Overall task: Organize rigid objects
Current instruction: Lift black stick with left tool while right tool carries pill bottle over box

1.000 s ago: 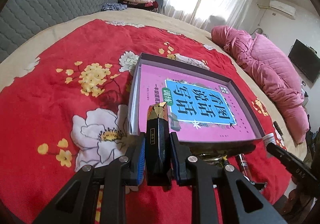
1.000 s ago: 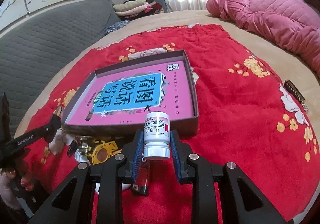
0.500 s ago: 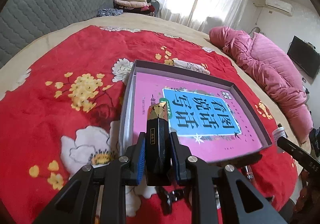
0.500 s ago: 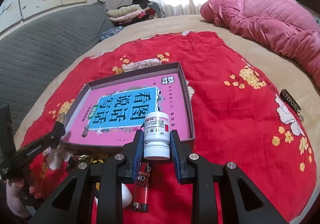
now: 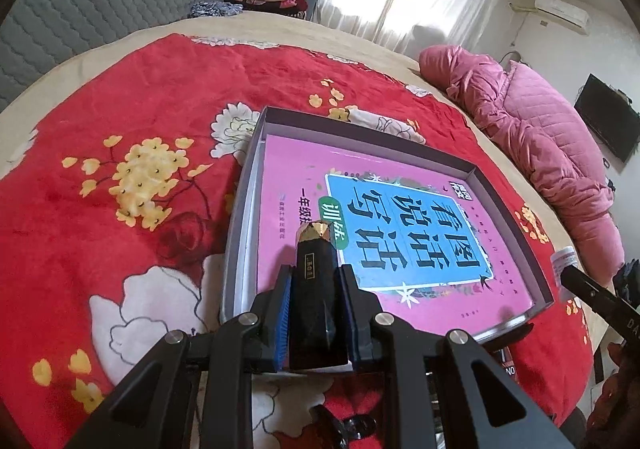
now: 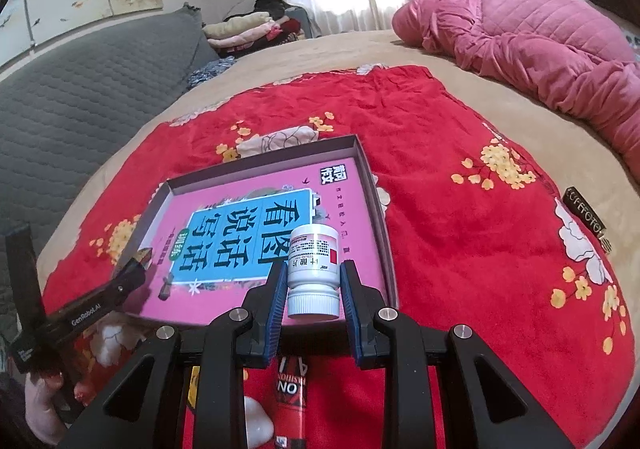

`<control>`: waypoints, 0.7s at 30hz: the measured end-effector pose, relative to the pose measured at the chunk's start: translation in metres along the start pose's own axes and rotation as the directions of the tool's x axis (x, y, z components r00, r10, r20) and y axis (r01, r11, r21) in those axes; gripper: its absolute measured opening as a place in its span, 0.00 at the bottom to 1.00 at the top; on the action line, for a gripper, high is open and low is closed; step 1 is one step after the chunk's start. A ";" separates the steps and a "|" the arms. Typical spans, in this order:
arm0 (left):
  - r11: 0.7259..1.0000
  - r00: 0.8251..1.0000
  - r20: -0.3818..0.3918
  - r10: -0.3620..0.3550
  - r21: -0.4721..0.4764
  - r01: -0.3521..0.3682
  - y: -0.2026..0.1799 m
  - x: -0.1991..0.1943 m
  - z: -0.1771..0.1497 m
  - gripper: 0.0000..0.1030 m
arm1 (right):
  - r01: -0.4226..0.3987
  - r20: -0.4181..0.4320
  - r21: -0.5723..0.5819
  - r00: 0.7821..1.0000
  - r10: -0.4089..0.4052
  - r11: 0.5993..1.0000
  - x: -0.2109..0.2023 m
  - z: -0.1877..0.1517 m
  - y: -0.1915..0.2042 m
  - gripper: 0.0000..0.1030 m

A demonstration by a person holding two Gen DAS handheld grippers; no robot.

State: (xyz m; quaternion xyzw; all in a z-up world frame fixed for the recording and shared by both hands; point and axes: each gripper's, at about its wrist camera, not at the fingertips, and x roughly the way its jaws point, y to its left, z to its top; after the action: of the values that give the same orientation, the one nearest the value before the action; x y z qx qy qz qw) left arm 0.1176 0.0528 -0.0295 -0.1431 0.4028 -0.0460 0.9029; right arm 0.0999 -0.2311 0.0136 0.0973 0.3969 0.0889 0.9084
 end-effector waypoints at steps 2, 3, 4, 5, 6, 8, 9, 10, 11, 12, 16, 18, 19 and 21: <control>1.000 1.000 -0.008 -0.002 0.003 0.002 0.000 0.002 0.001 0.22 | 0.000 -0.001 0.000 1.000 0.000 1.000 0.003 0.001 0.002 0.27; 1.000 1.000 -0.008 -0.001 0.007 0.001 -0.001 0.003 0.001 0.22 | 0.001 -0.002 -0.002 1.000 -0.001 1.000 0.005 0.002 0.003 0.27; 1.000 1.000 -0.008 0.000 0.009 0.000 -0.001 0.003 0.001 0.22 | 0.002 -0.002 -0.004 1.000 -0.002 1.000 0.006 0.002 0.004 0.27; 1.000 1.000 -0.008 0.000 0.012 0.000 -0.001 0.003 0.001 0.22 | 0.001 -0.001 -0.004 1.000 -0.001 1.000 0.006 0.003 0.005 0.27; 1.000 1.000 -0.009 0.002 0.019 -0.001 -0.002 0.004 0.001 0.22 | 0.002 -0.001 -0.003 1.000 -0.002 1.000 0.007 0.003 0.005 0.27; 0.999 1.000 -0.011 0.006 0.037 -0.006 -0.003 0.005 0.001 0.22 | 0.012 0.000 0.000 1.000 -0.012 1.000 0.007 0.004 0.005 0.27; 0.998 1.000 -0.013 0.013 0.061 -0.012 -0.005 0.006 0.001 0.22 | 0.016 0.002 0.006 1.000 -0.017 1.000 0.007 0.005 0.004 0.27; 0.997 1.000 -0.013 0.016 0.072 -0.015 -0.006 0.006 0.001 0.22 | 0.019 0.006 0.013 1.000 -0.019 1.000 0.007 0.007 0.002 0.27; 0.997 1.000 -0.012 0.020 0.080 -0.019 -0.007 0.007 0.001 0.22 | 0.021 0.012 0.021 1.000 -0.022 1.000 0.006 0.009 0.000 0.27; 0.995 1.000 -0.012 0.027 0.092 -0.025 -0.008 0.007 0.000 0.22 | 0.024 0.017 0.030 1.000 -0.024 0.999 0.006 0.011 -0.002 0.27; 0.992 0.999 -0.007 0.042 0.121 -0.041 -0.011 0.008 -0.001 0.22 | 0.043 0.024 0.044 0.999 -0.044 0.998 0.006 0.017 -0.010 0.27; 0.990 0.999 -0.006 0.046 0.130 -0.044 -0.011 0.008 -0.001 0.22 | 0.068 0.017 0.035 0.998 -0.068 0.997 0.008 0.018 -0.010 0.27; 0.990 0.999 -0.006 0.046 0.133 -0.045 -0.011 0.008 -0.001 0.22 | 0.073 0.015 0.029 0.997 -0.073 0.997 0.009 0.018 -0.009 0.27; 0.989 0.999 -0.005 0.048 0.138 -0.047 -0.011 0.009 -0.001 0.22 | 0.082 0.007 0.005 0.997 -0.082 0.997 0.013 0.018 -0.006 0.27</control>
State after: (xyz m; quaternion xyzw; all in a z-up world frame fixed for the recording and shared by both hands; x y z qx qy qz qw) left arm 0.1227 0.0404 -0.0331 -0.0705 0.4058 -0.0531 0.9097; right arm 0.1221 -0.2358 0.0148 0.0836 0.3976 0.0504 0.9124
